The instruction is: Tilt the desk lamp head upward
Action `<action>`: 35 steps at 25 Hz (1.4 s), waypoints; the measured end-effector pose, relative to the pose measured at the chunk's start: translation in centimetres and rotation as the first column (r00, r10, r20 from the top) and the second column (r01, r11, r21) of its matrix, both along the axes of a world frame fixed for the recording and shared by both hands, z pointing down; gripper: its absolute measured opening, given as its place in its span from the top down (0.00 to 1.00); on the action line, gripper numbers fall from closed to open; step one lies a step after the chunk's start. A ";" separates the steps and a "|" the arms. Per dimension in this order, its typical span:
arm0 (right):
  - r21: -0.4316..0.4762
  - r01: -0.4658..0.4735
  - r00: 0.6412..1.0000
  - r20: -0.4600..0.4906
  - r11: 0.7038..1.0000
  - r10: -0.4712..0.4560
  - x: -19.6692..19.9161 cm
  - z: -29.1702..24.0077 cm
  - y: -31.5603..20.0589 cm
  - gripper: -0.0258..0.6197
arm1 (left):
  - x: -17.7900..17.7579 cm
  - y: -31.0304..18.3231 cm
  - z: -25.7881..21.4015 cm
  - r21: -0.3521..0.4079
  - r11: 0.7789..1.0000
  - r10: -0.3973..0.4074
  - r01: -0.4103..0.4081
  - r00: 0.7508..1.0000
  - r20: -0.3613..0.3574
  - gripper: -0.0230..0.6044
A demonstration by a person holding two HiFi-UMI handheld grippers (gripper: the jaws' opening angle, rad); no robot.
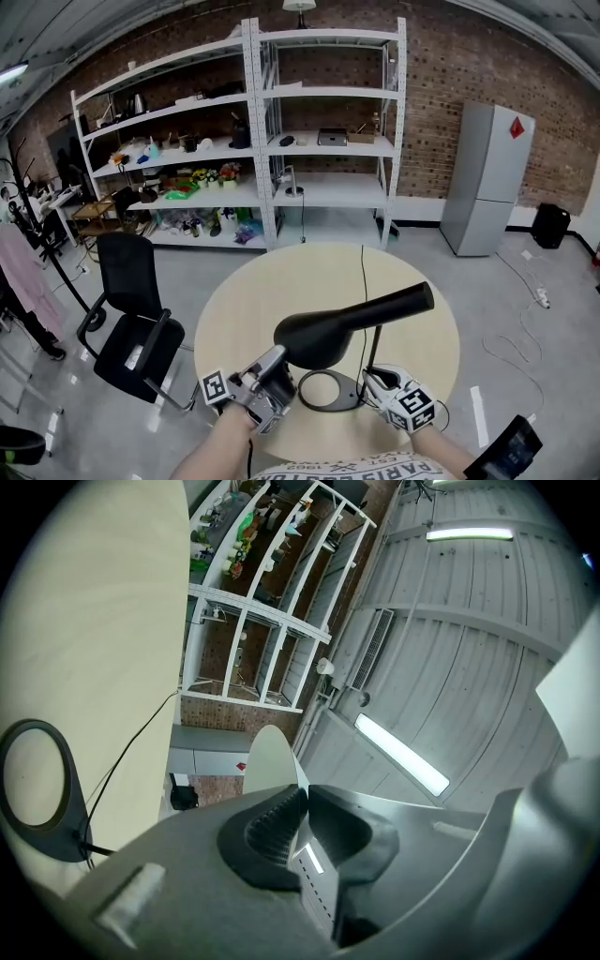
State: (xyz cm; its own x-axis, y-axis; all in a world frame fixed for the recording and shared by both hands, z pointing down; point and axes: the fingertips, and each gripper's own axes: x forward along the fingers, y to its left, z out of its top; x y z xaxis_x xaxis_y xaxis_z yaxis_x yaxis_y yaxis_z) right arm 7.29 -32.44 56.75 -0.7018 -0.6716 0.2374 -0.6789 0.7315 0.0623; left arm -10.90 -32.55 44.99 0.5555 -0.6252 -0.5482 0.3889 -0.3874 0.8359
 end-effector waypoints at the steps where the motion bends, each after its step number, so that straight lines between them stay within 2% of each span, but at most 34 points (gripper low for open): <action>1: -0.001 -0.003 1.000 0.001 1.000 0.003 0.1 0.0 0.0 0.89 | 0.0 0.0 -0.2 0.003 1.000 -0.001 0.001 1.000 0.002 0.92; 22: 0.002 -0.033 0.999 0.017 0.999 0.033 0.0 0.6 -0.1 0.89 | -1.4 -0.4 -2.0 0.045 0.999 -0.005 0.002 0.997 0.074 0.93; 35: 0.003 -0.045 0.999 0.015 0.999 0.045 0.1 0.6 -0.2 0.89 | -2.3 -0.7 -4.3 0.111 0.994 -0.024 0.010 0.992 0.125 0.94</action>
State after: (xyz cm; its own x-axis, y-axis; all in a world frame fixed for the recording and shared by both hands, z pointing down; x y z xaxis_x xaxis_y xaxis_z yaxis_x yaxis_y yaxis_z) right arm 7.37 -32.64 57.33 -0.6744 -0.7033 0.2249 -0.7120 0.7001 0.0544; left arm -13.17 -33.28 40.71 0.6142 -0.5752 -0.5404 0.2761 -0.4848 0.8299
